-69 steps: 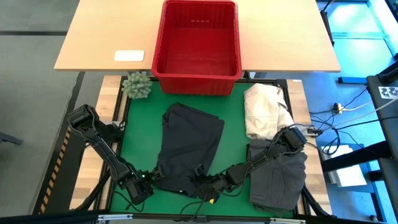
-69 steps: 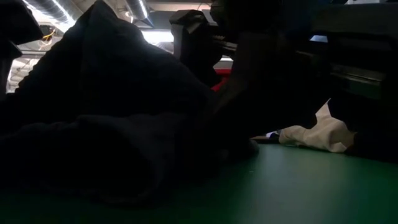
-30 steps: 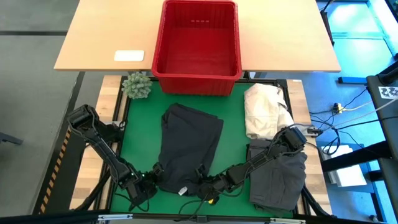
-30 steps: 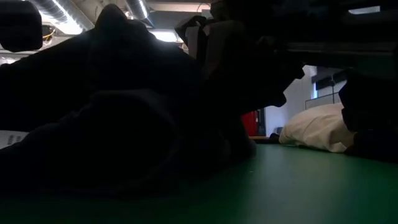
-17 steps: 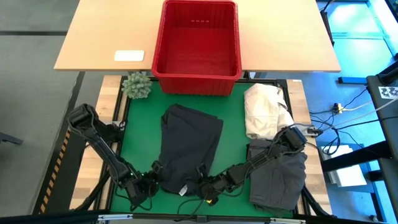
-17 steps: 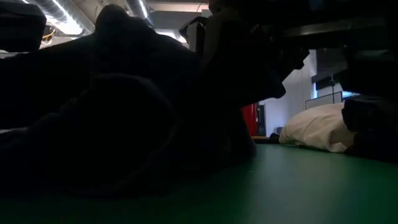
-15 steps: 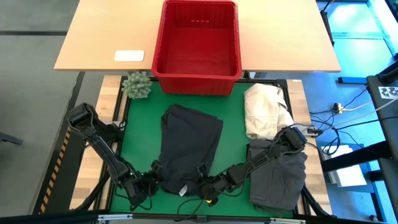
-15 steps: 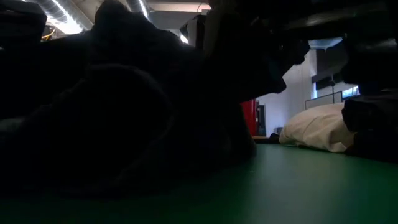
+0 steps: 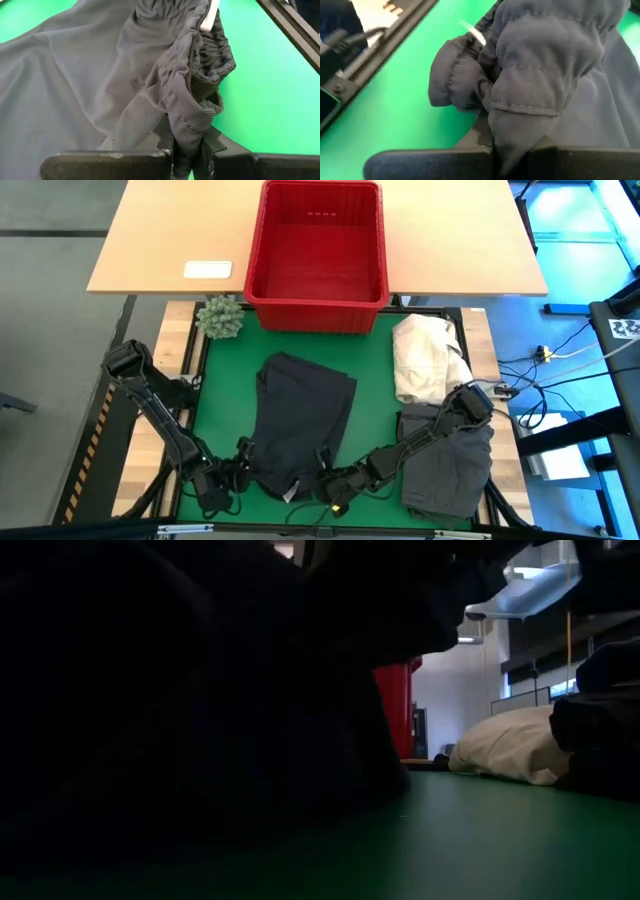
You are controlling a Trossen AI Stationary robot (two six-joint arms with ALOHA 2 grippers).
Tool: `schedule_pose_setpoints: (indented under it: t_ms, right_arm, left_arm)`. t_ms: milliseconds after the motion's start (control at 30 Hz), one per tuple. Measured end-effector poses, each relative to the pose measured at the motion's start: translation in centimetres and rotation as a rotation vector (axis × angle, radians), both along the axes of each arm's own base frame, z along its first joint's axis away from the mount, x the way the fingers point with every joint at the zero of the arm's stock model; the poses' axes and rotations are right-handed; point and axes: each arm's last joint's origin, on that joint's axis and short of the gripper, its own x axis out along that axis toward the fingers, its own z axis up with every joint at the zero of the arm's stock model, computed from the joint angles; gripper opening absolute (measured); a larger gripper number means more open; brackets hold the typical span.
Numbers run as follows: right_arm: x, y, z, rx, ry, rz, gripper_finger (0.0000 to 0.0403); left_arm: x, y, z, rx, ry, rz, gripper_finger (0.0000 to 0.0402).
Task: Fold laundry
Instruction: Fold the gray short
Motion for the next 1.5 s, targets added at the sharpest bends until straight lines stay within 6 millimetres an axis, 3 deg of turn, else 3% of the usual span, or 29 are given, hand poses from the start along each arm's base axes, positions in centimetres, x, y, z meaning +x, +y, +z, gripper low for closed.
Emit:
schedule_pose_setpoints:
  t_ms: [400, 633, 900, 1233, 1500]
  right_arm:
    - [-0.9, 0.0, -1.2, 0.065, -0.122, -0.008, 0.0011]
    - [-3.2, -1.8, -1.3, 0.156, -0.247, -0.070, 0.0011]
    - [-5.5, -3.7, -2.0, 0.288, -0.422, -0.121, 0.0011]
    - [-4.4, -5.7, -1.1, 0.368, -0.524, -0.147, 0.0011]
    - [-4.3, -6.8, -0.7, 0.403, -0.598, -0.162, 0.0011]
  left_arm:
    - [-0.3, -0.2, -0.1, -0.042, -0.035, 0.011, 0.0022]
    - [-1.6, 1.7, -1.8, -0.185, -0.115, 0.045, 0.0022]
    - [-2.3, 4.2, -0.9, -0.323, -0.287, 0.092, 0.0022]
    - [-1.9, 7.7, 1.4, -0.406, -0.384, 0.175, 0.0022]
    - [-1.2, 9.8, 1.8, -0.458, -0.389, 0.214, 0.0022]
